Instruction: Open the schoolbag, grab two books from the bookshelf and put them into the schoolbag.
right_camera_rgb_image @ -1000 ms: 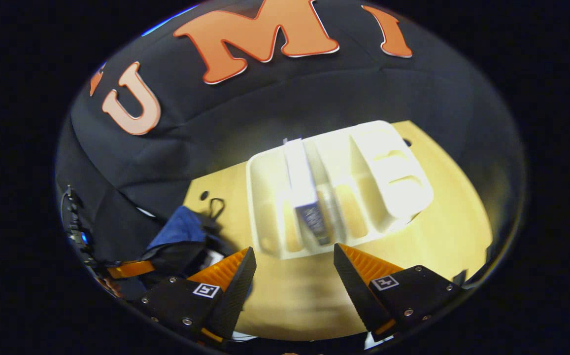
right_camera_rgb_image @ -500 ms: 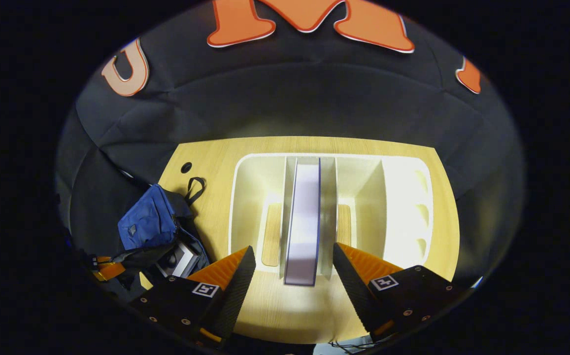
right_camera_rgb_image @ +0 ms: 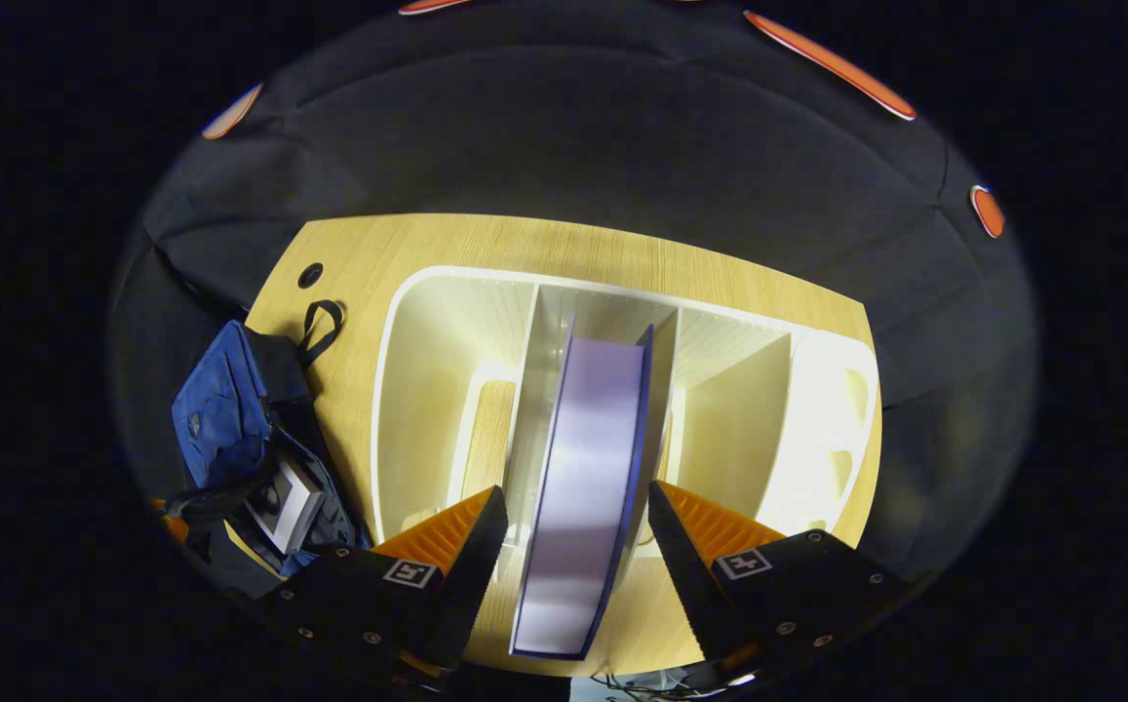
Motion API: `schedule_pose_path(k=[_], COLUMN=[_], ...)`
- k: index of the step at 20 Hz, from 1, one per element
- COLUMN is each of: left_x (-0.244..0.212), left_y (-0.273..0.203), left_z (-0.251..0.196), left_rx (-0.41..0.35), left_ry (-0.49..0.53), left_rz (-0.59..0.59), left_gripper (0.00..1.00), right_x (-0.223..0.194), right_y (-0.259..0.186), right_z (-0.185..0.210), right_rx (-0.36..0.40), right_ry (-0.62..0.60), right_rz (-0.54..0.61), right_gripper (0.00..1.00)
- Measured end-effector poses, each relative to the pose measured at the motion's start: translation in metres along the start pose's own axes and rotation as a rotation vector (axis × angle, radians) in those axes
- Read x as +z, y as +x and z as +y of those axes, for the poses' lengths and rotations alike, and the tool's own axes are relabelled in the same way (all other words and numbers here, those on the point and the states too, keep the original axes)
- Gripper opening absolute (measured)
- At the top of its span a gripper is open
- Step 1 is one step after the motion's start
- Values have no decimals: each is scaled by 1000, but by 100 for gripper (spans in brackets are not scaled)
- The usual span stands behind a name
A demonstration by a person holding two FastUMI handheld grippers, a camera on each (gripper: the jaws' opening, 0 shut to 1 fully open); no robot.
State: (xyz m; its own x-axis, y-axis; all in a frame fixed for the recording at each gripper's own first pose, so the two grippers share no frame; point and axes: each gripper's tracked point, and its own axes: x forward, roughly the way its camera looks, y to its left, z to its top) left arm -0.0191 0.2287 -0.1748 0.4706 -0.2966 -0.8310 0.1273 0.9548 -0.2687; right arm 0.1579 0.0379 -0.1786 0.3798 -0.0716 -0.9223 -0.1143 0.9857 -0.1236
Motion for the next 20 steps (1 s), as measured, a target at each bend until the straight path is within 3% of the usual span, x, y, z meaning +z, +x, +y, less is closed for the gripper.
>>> schedule_pose_path(k=[4,6,7,8,11,14,20], left_x=[1,1,0,1,7,11,16], left_y=[-3,-4,-4,-6,-12,-15,-23], left_z=[0,-1,1,2,4,7,10], left_rx=[8,6,8,9,14,13,9], left_ry=[18,22,22,22,16,7,-2], left_rz=[3,1,4,3,-7,-16,-32], left_gripper=[2,1,1,2,2,1,2], right_x=[0,-3,-6,-6,-8,-8,-12], right_y=[17,26,28,31,26,13,-57], right_z=[-3,-4,-5,-1,1,-7,-26], right_rx=[-24,-30,-33,-17,19,59,174], right_ry=[5,8,11,15,28,85,185], right_rz=[33,59,76,76,81,44,-100], right_gripper=[72,55,60,57,37,49,49])
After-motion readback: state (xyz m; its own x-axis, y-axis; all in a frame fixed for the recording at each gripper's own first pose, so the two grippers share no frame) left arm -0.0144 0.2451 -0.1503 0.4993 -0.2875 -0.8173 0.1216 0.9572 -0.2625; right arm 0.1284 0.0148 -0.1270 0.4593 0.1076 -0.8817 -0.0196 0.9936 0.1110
